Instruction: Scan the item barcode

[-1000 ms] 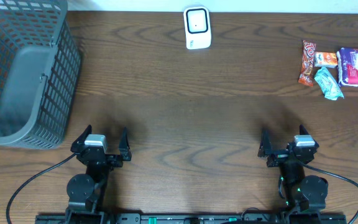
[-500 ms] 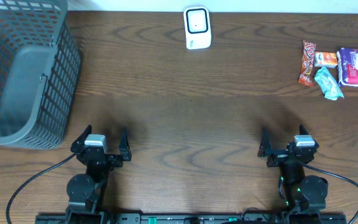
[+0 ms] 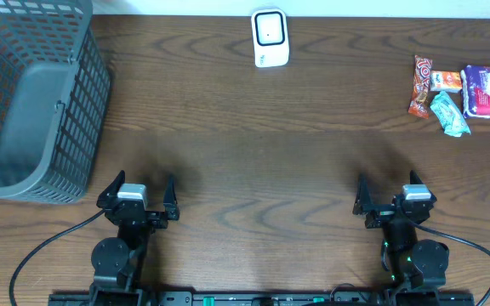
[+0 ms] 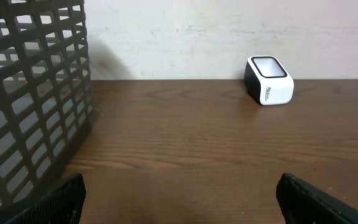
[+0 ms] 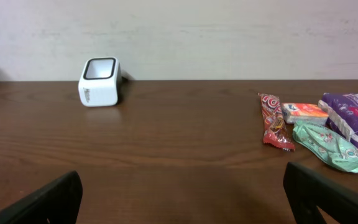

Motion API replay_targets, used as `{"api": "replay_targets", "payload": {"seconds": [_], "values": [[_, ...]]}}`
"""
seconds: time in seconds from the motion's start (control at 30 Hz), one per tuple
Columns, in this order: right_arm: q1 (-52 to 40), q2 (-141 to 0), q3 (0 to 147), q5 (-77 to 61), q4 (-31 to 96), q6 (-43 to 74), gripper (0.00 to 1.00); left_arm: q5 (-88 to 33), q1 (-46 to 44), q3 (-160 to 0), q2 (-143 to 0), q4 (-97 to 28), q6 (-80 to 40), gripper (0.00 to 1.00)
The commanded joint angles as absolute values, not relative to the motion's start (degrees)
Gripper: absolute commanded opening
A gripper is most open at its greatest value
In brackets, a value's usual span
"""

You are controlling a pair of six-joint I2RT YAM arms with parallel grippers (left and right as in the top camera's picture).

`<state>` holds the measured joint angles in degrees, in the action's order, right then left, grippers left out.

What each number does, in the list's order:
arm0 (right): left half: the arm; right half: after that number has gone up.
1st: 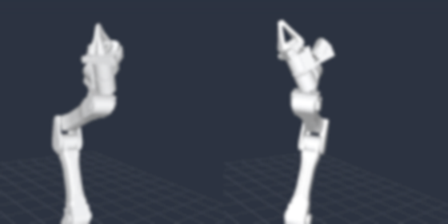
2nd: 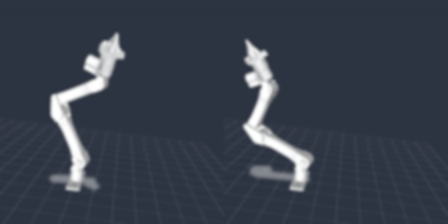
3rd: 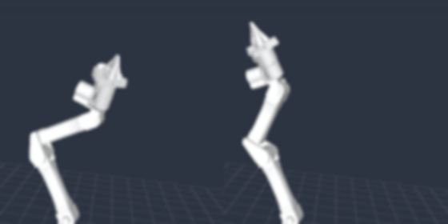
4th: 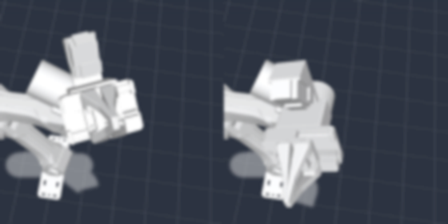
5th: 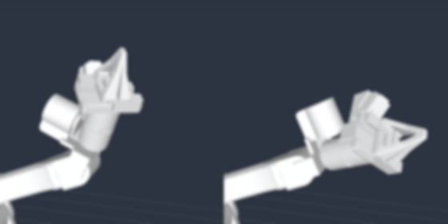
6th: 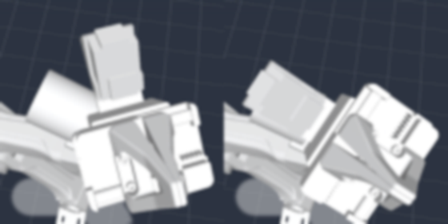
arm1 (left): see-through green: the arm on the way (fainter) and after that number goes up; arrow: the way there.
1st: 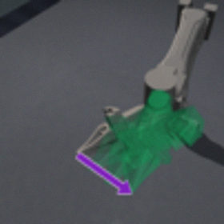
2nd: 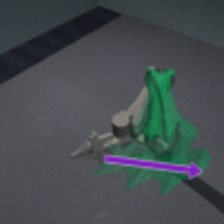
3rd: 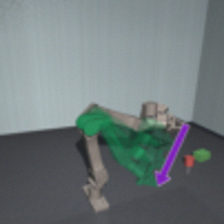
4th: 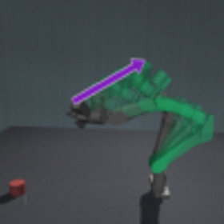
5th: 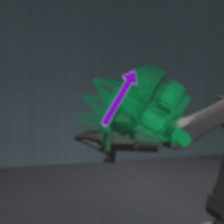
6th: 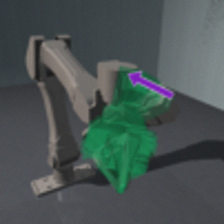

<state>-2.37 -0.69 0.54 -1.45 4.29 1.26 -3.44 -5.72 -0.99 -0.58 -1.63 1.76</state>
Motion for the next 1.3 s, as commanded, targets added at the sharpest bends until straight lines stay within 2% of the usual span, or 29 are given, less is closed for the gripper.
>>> {"api": "replay_targets", "payload": {"seconds": [0.0, 1.27], "values": [[-2.35, -0.32, 0.36, -1.02, 4.43, 2.09, 0.99, -2.68, -5.48, -0.23, -0.1, -4.12, 3.16, 0.98], [-2.35, -0.32, 0.34, -0.99, 4.43, 2.11, 0.99, -2.52, -5.48, -0.23, -0.21, -4.01, 1.67, 0.98]]}}
